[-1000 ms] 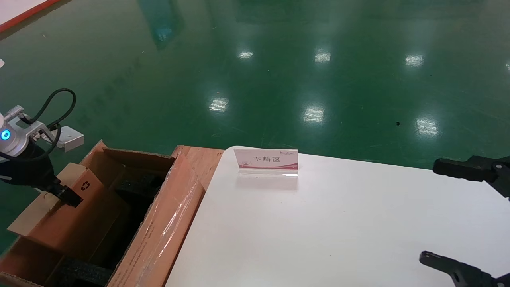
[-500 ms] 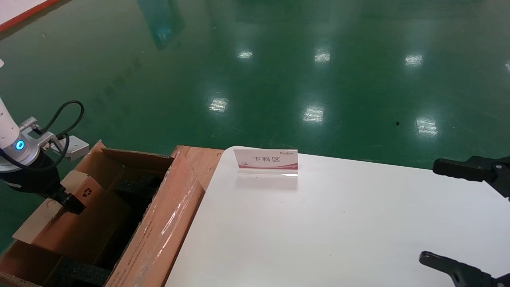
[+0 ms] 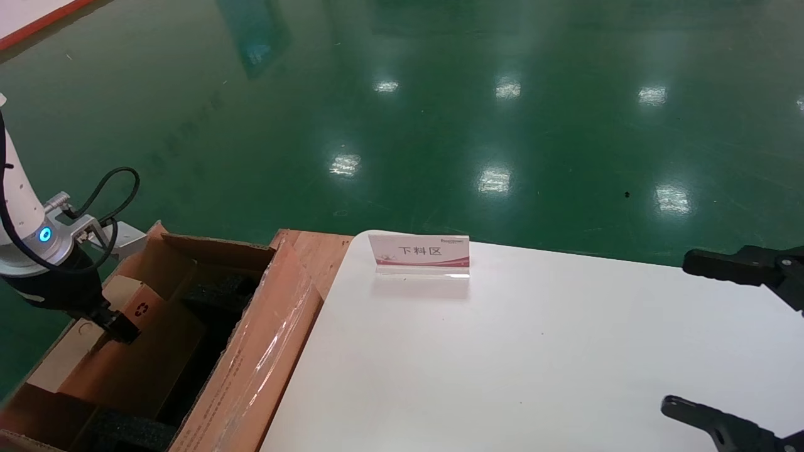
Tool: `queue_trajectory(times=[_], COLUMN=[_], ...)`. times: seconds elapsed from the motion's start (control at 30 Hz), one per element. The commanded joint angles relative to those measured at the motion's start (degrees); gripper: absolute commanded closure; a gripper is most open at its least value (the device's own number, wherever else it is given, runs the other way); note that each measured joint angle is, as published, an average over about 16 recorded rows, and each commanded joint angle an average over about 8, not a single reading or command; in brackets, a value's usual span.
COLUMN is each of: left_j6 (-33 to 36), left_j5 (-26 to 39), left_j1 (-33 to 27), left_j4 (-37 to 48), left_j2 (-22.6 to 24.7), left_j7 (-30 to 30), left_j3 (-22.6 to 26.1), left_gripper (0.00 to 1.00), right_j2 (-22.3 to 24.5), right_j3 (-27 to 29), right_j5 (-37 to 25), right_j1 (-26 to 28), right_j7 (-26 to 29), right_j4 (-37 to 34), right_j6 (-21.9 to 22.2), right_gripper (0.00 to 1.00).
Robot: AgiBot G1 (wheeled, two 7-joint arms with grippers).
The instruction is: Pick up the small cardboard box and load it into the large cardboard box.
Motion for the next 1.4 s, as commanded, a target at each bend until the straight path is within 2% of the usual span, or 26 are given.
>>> queue_trajectory(times=[0.03,0.1,0.13,1.0,1.2,1.4], left_j6=[0.0,0.1,0.1,-0.1,-2.5,-4.9], left_j5=[-0.3,-0.3,-0.3,0.6,1.5,-0.8], left_j1=[0.3,0.3,0.3,-0.7,-5.6,-14.1], left_j4=[0.4,0.4,0.3,-0.2,-2.6,-8.2], left_j2=[0.1,0.1,0.1,0.3,-0.3,-4.3], left_j7=[-0.1,0.0,0.0,0.5,2.7,6.6], left_j3=[-0.1,-0.1,-0.1,0.0,-1.3,-4.8], left_gripper=[0.15,0.01,0.00,0.00,0.00,0.00], right_j2=[0.0,0.0,0.0,0.0,0.0,0.0], right_j3=[0.0,0.0,0.0,0.0,0.0,0.0], right_j5=[0.0,0.0,0.0,0.0,0.0,0.0], right_j1=[0.0,0.0,0.0,0.0,0.0,0.0], right_j7=[0.0,0.0,0.0,0.0,0.0,0.0], right_j4=[0.0,0.0,0.0,0.0,0.0,-0.1], right_j6=[0.0,0.0,0.0,0.0,0.0,0.0], right_gripper=[0.00,0.00,0.00,0.00,0.00,0.00])
